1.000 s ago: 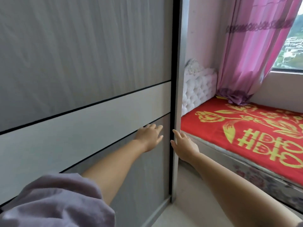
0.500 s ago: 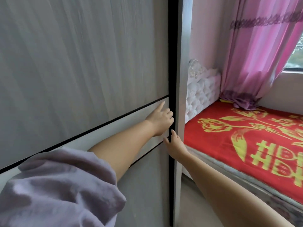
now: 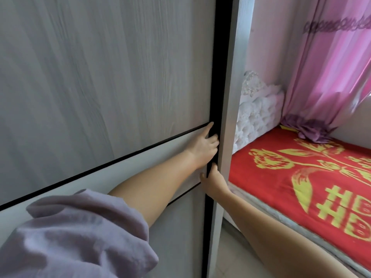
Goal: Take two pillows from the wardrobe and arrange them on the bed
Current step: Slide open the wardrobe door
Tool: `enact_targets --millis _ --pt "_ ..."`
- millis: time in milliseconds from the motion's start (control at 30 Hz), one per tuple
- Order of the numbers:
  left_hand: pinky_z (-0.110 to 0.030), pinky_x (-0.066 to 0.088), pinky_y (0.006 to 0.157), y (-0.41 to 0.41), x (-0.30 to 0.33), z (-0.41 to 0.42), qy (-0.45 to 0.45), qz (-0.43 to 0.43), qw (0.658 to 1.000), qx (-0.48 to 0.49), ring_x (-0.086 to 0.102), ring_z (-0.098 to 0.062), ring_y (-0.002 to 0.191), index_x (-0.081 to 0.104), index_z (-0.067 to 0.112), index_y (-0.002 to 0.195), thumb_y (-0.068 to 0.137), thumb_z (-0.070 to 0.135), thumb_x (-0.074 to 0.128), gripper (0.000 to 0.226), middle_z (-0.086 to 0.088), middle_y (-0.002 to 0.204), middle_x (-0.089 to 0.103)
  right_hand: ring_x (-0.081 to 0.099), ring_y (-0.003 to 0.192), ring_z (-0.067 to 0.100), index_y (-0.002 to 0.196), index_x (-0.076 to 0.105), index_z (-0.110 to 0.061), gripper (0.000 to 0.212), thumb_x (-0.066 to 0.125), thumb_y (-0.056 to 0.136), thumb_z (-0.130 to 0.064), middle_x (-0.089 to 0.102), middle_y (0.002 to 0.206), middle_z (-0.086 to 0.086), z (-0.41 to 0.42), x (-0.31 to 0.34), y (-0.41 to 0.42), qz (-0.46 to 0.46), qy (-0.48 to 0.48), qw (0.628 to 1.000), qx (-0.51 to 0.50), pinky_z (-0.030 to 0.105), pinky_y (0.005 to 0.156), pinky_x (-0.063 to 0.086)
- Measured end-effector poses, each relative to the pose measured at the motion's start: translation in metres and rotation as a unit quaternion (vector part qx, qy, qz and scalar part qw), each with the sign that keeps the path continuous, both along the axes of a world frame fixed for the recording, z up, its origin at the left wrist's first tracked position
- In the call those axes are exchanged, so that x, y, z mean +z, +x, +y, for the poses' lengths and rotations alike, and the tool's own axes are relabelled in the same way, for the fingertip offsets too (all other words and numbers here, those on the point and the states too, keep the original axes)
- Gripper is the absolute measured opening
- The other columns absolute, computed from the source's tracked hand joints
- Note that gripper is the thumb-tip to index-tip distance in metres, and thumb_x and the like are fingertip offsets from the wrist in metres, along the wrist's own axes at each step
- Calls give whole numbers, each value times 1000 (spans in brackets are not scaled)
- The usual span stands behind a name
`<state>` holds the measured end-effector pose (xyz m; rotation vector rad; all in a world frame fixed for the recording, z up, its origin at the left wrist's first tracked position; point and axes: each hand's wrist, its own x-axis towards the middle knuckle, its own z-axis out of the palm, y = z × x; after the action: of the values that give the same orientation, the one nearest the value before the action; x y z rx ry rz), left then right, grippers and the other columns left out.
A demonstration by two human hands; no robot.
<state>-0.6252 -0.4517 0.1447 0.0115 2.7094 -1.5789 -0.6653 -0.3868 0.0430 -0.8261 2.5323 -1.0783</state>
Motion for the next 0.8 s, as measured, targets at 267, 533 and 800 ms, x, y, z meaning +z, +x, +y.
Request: enact_targets --millis 267,533,800 --pt "-61 4 116 54 0 4 -8 34 999 0 30 -30 139 52 6 130 99 13 40 34 -15 141 46 56 110 37 126 39 -3 39 39 99 -31 51 128 21 3 4 40 -1 -47 999 23 42 84 46" --pt "-61 7 115 161 -3 -8 6 48 999 17 40 -28 131 59 6 118 96 8 42 27 -13 130 54 59 98 34 121 43 -6 29 31 101 -24 51 121 15 -8 2 134 87 15 990 106 49 84 52" --pt "-53 11 118 280 -4 -26 5 59 998 35 53 -25 112 67 13 96 90 3 46 25 -4 105 62 63 94 33 119 43 -6 38 29 101 -37 62 112 14 -22 -8 236 165 29 962 214 46 78 52"
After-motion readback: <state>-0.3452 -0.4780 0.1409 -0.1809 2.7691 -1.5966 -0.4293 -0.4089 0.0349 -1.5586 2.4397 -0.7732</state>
